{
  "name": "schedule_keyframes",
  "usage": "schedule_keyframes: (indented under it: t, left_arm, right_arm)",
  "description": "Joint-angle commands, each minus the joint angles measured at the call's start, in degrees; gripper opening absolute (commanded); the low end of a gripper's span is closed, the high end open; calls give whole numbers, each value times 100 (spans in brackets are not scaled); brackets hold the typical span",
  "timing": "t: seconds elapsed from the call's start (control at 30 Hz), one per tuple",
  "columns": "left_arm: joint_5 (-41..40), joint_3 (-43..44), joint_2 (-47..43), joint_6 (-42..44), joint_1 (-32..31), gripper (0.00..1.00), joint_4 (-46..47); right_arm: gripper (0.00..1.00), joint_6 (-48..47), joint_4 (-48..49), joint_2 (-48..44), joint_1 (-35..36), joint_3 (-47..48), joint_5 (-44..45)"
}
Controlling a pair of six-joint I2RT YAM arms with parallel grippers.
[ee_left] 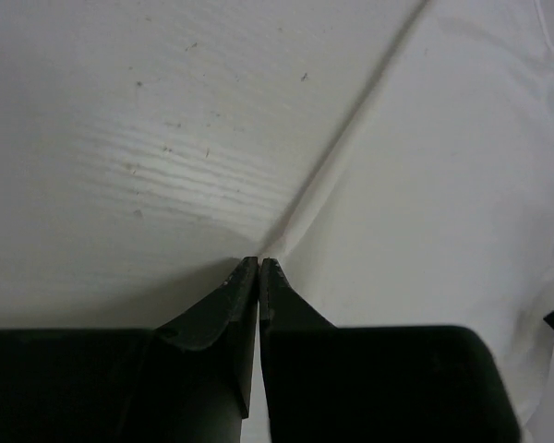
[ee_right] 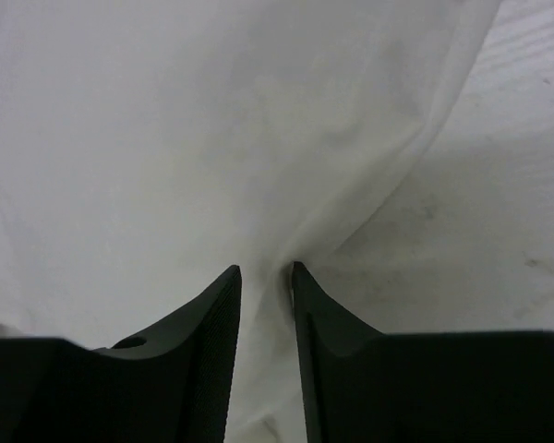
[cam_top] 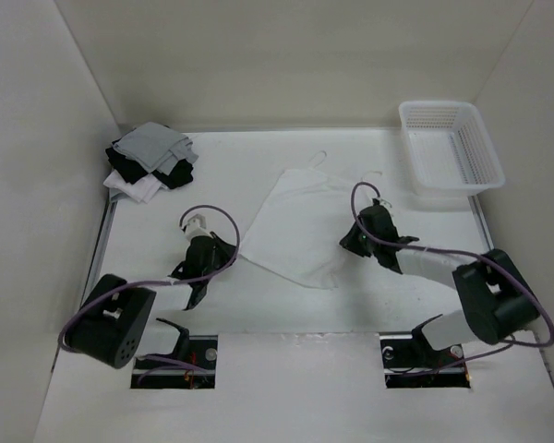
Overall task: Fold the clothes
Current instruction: Flatten the tank top out
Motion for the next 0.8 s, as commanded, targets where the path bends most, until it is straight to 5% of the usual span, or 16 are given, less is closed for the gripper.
schedule_keyframes:
  t: [0.0, 0.1, 0.23, 0.37, 0.6, 0.77]
  left_arm:
    - [-231, -278, -832, -273, -114, 2, -67]
    - [-345, -313, -1509, -361, -219, 3, -506]
    - [-557, -296, -2099, -308, -176, 4, -867]
    - [-425, -375, -2276, -273, -79, 4, -868]
    - [-56, -454, -2364, -273, 26, 4, -973]
    - [208, -437, -2241, -176, 158, 5, -912]
  right_arm:
    - [19, -93, 331, 728, -57, 784, -224]
    - [10, -294, 436, 1519, -329, 1793, -207]
    - [43, -497, -28, 1830, -497, 2702, -67]
    - [53, -568, -29, 874, -454, 1757, 372]
    - [38, 433, 7, -893, 441, -363, 390]
    - [45, 1215, -284, -1545, 1295, -944, 461]
